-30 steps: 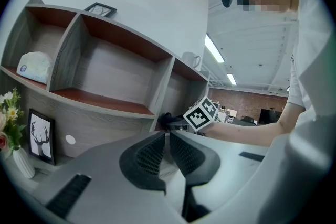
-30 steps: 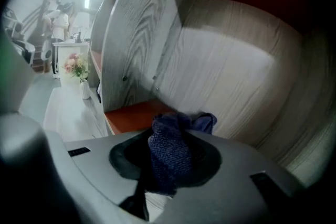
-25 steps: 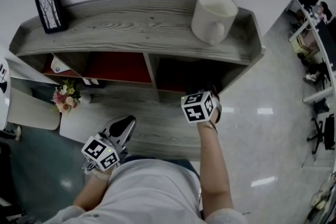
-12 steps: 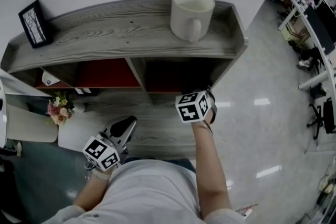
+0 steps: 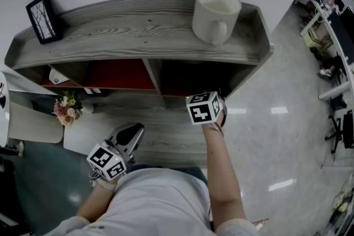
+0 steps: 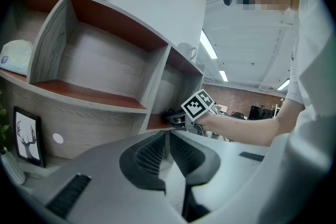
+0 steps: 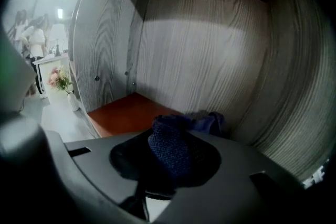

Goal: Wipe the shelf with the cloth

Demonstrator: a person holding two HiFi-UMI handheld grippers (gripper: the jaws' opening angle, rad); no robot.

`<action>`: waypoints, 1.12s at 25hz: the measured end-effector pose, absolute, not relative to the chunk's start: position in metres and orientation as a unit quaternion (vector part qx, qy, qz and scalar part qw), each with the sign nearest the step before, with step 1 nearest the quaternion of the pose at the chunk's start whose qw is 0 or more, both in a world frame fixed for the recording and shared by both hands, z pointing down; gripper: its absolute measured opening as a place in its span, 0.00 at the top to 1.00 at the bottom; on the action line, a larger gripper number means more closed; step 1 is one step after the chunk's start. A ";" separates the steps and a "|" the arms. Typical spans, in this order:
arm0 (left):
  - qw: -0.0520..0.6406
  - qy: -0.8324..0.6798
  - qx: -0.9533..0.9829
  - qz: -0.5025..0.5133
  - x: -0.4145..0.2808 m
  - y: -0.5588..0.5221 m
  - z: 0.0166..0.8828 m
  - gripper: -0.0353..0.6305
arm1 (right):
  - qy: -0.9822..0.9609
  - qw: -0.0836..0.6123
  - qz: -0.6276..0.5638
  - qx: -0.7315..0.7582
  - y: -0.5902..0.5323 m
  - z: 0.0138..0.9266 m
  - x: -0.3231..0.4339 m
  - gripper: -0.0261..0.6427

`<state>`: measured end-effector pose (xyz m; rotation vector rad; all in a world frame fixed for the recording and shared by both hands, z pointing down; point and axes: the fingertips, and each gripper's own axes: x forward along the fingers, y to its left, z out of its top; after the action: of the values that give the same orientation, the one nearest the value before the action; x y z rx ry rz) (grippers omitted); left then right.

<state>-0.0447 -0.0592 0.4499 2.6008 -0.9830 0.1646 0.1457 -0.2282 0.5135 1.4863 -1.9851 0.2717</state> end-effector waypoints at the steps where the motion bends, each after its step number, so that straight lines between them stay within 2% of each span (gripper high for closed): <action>1: 0.177 -0.351 0.918 0.058 -0.047 -0.058 0.450 0.89 | -0.760 0.317 0.104 0.558 -0.230 0.514 0.138 0.81; 9: 0.183 -0.381 0.905 0.056 -0.070 -0.052 0.451 0.89 | -0.782 0.336 0.080 0.519 -0.232 0.513 0.106 0.81; 17: 0.187 -0.398 0.897 0.053 -0.081 -0.049 0.454 0.89 | -0.827 0.351 0.000 0.440 -0.224 0.510 0.050 0.79; 21: 0.189 -0.405 0.893 0.051 -0.086 -0.048 0.455 0.89 | -0.816 0.358 -0.003 0.454 -0.225 0.506 0.057 0.68; 23: 0.190 -0.406 0.892 0.053 -0.086 -0.047 0.456 0.89 | -0.820 0.345 0.026 0.456 -0.226 0.503 0.065 0.61; 28: 0.191 -0.405 0.892 0.054 -0.084 -0.048 0.457 0.89 | -0.826 0.301 0.117 0.462 -0.226 0.501 0.091 0.53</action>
<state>-0.0836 -0.0476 0.4574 2.5070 -1.1377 0.1528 0.0908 -0.2264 0.5005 1.2247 -2.1919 0.3116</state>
